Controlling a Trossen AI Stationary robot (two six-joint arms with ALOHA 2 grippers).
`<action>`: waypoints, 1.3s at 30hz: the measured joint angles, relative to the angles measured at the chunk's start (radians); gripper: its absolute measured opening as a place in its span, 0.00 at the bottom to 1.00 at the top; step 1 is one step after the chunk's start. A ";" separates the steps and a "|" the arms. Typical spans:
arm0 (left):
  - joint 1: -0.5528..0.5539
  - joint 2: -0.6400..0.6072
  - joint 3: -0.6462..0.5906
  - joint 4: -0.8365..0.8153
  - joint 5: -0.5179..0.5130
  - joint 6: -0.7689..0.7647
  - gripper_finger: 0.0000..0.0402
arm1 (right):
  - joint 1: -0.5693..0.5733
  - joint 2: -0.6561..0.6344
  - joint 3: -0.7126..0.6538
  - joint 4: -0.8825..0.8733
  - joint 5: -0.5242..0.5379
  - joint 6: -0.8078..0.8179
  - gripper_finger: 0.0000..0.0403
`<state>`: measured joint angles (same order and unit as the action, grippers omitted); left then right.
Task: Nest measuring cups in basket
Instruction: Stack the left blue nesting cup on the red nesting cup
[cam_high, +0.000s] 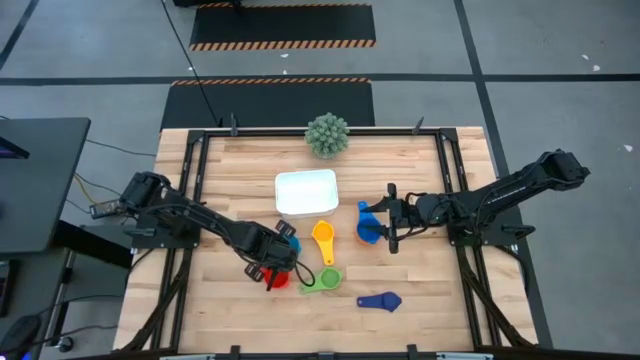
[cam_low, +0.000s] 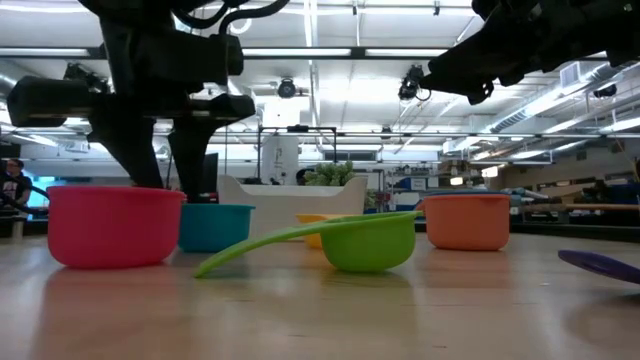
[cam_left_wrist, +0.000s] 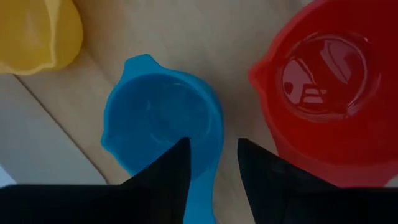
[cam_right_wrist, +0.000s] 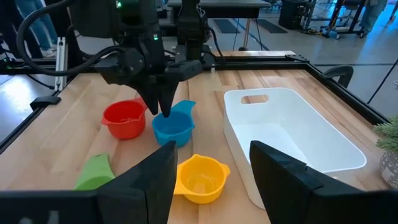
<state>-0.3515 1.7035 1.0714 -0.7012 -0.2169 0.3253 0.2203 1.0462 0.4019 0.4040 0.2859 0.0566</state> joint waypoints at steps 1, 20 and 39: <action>0.000 0.000 0.000 -0.002 0.000 0.000 0.32 | 0.000 0.000 0.000 0.000 0.000 0.000 0.52; 0.001 0.050 0.000 -0.002 0.005 0.035 0.18 | 0.000 0.000 0.000 0.001 0.000 0.004 0.52; -0.009 0.000 0.057 -0.153 -0.113 0.094 0.03 | 0.002 0.050 0.000 0.017 0.000 0.003 0.52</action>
<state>-0.3609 1.7030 1.1285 -0.8540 -0.3294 0.4193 0.2222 1.0962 0.4019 0.4213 0.2859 0.0597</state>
